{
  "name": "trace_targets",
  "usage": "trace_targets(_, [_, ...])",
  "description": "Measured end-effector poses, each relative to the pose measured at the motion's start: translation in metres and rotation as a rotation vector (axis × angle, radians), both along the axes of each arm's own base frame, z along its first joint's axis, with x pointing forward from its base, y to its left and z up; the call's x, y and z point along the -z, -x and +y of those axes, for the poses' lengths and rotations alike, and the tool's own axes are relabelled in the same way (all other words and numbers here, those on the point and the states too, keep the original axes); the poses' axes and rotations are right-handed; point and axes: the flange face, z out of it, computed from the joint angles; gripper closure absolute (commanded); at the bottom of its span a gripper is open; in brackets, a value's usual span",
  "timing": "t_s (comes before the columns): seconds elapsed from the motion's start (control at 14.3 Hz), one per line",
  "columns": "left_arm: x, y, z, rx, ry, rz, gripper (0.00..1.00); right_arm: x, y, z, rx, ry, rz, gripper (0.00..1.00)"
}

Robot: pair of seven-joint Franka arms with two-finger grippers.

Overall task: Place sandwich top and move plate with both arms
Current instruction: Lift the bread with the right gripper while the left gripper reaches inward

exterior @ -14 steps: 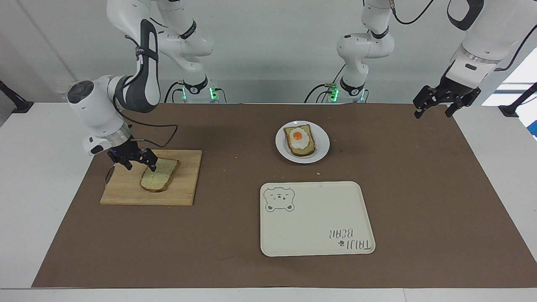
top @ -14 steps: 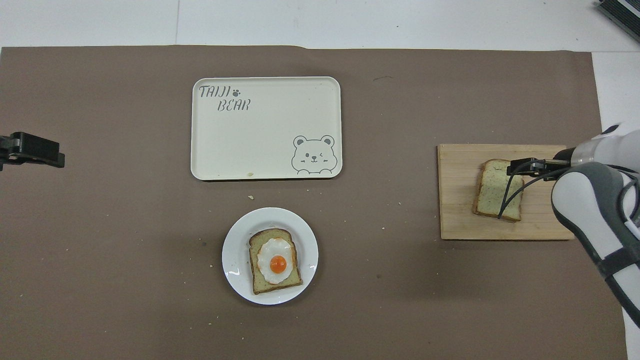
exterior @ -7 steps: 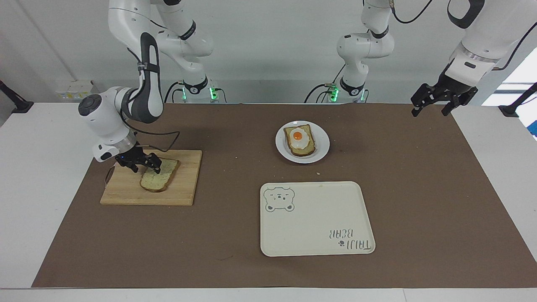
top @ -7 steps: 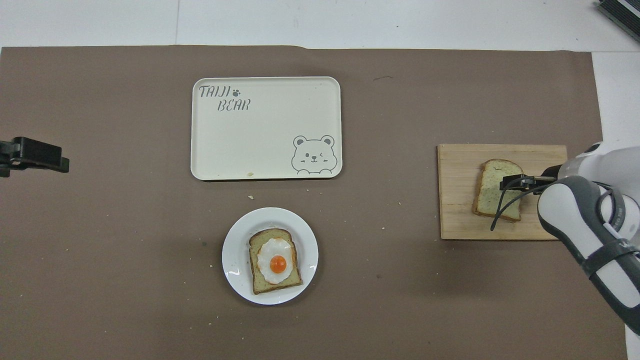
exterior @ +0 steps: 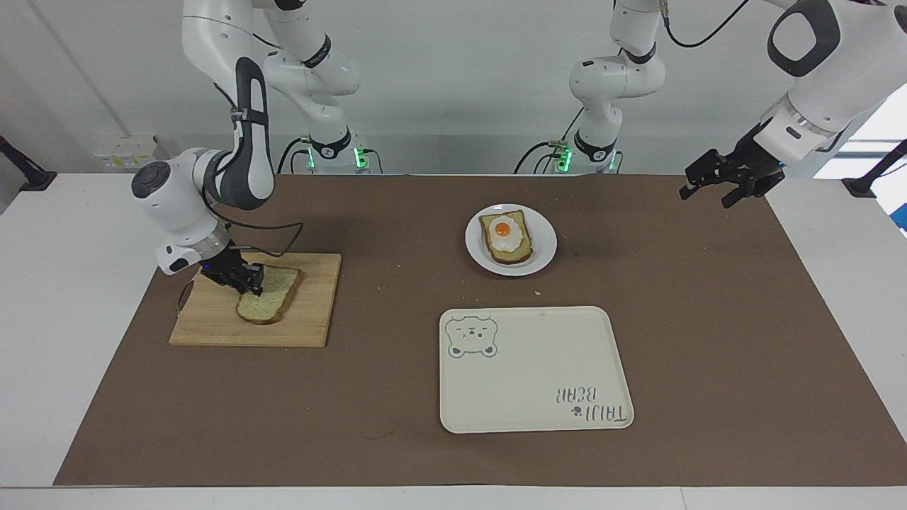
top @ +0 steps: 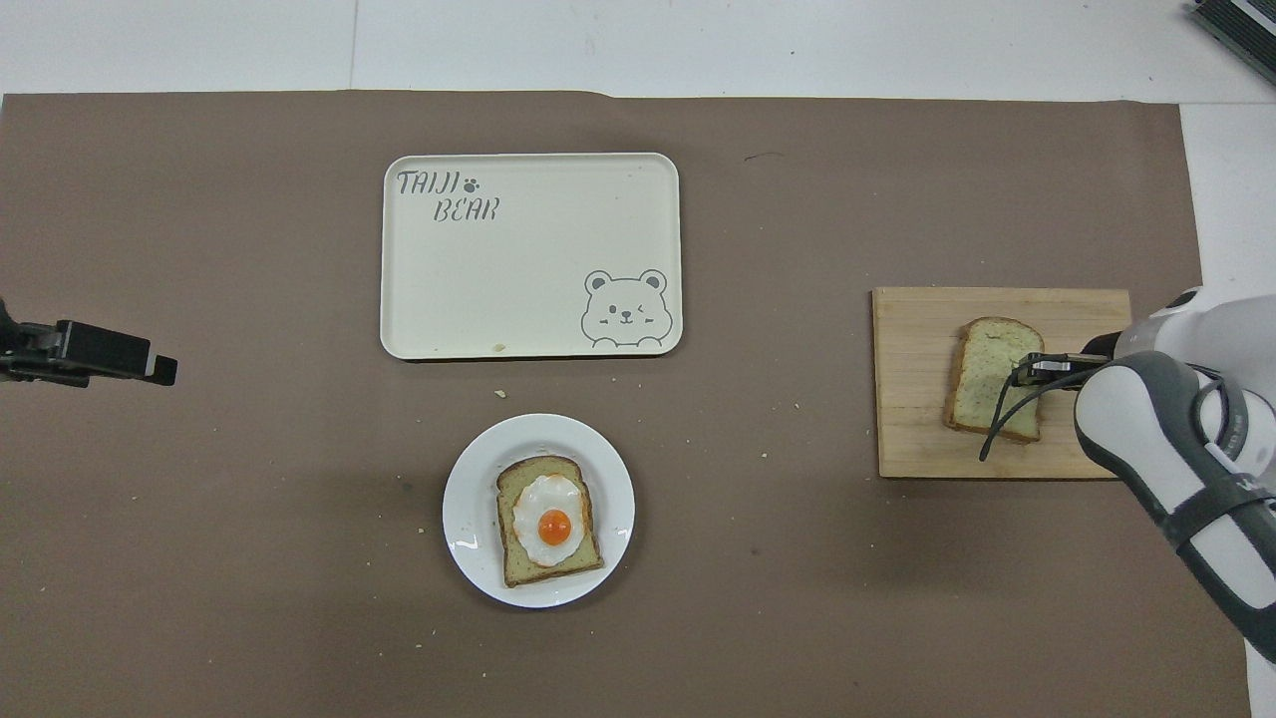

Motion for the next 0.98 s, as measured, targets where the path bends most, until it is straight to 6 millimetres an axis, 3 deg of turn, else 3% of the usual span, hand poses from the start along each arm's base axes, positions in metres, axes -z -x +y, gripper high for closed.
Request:
trace_targets(0.49, [0.101,0.025,-0.015,0.152,0.207,0.026,0.0,-0.016,-0.01,0.008,-0.033,-0.005,-0.01,1.0])
trace_targets(0.63, [0.122,0.032,-0.019,0.165,0.27,0.029,0.0,-0.035,-0.021,0.029,-0.08,-0.017,-0.001,1.0])
trace_targets(0.84, [0.156,0.044,-0.016,0.162,0.32,0.02,0.0,-0.082,-0.03,0.055,-0.142,-0.041,0.017,1.0])
trace_targets(0.98, [0.167,0.049,-0.011,0.149,0.331,0.019,0.0,-0.109,-0.032,0.089,-0.211,-0.061,0.047,1.0])
